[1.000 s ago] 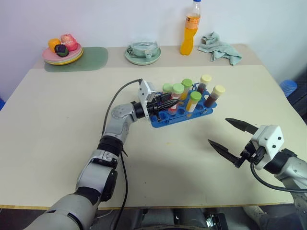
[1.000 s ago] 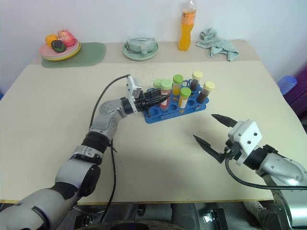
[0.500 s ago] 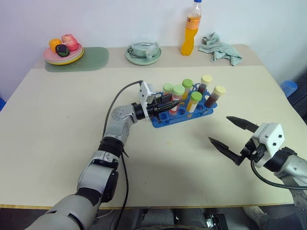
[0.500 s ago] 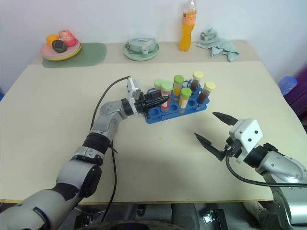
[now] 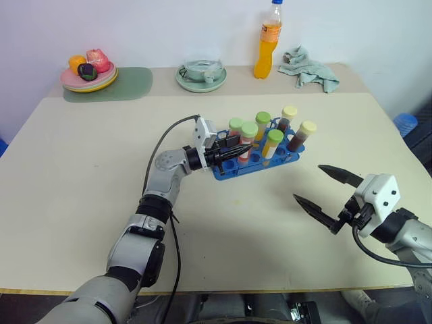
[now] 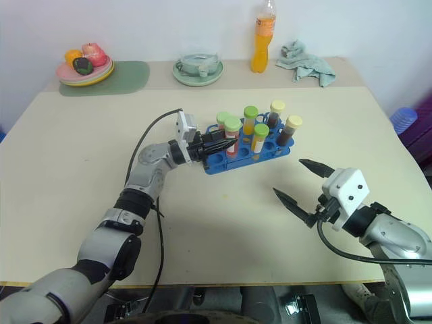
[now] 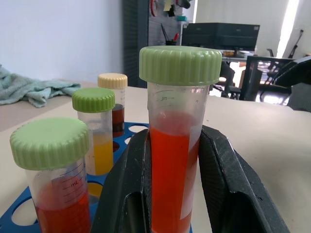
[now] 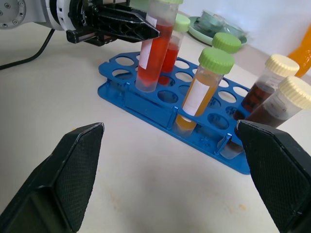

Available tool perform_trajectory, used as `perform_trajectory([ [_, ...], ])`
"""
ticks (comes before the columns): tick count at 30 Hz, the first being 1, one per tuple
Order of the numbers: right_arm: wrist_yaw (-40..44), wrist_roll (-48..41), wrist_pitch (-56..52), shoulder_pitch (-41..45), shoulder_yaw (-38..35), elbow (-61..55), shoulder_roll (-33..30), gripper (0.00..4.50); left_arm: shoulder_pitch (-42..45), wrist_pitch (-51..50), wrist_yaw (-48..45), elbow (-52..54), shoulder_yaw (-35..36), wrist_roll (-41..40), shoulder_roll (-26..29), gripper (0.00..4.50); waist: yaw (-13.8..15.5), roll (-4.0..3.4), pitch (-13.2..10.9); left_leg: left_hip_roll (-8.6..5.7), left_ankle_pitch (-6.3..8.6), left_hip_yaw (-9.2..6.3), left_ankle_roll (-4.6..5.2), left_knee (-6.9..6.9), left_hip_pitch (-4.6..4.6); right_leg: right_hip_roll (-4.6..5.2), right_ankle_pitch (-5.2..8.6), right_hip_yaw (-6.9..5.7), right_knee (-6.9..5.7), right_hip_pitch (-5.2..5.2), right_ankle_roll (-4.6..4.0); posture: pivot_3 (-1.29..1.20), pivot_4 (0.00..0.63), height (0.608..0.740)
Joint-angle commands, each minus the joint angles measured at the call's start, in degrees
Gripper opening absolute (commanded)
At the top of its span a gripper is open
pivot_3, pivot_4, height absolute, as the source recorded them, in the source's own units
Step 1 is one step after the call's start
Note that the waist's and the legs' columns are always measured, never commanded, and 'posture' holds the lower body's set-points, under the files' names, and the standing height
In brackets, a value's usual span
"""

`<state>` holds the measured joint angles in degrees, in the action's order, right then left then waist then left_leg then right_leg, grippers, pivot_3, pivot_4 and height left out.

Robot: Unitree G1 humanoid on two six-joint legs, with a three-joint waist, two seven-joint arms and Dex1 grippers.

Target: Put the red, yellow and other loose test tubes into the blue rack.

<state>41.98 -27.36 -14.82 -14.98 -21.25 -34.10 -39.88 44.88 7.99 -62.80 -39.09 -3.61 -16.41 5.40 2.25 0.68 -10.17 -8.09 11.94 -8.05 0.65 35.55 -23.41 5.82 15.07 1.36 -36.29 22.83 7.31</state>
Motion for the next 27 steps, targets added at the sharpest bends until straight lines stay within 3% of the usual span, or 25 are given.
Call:
perform_trajectory([
  [1,0.0,-0.7,-0.2,1.2,-1.2,-1.2,-0.6,4.5,-1.6,-1.5,1.5,-1.8,-2.2,3.6,0.7,0.77,0.0,0.0,0.0,0.0,0.0,0.0,0.0,0.0,0.01,0.0,0.0,0.0,0.0,-0.01,0.0,0.0,0.15,0.74],
  [27,-0.1,0.4,0.6,0.9,0.0,-0.9,0.5,4.5,0.0,-2.5,7.5,-3.6,-3.9,7.2,3.3,0.77,-0.1,0.07,0.7,0.01,0.02,-0.02,0.0,0.08,0.14,-0.01,0.02,0.0,0.0,-0.19,0.0,0.0,0.15,0.74],
])
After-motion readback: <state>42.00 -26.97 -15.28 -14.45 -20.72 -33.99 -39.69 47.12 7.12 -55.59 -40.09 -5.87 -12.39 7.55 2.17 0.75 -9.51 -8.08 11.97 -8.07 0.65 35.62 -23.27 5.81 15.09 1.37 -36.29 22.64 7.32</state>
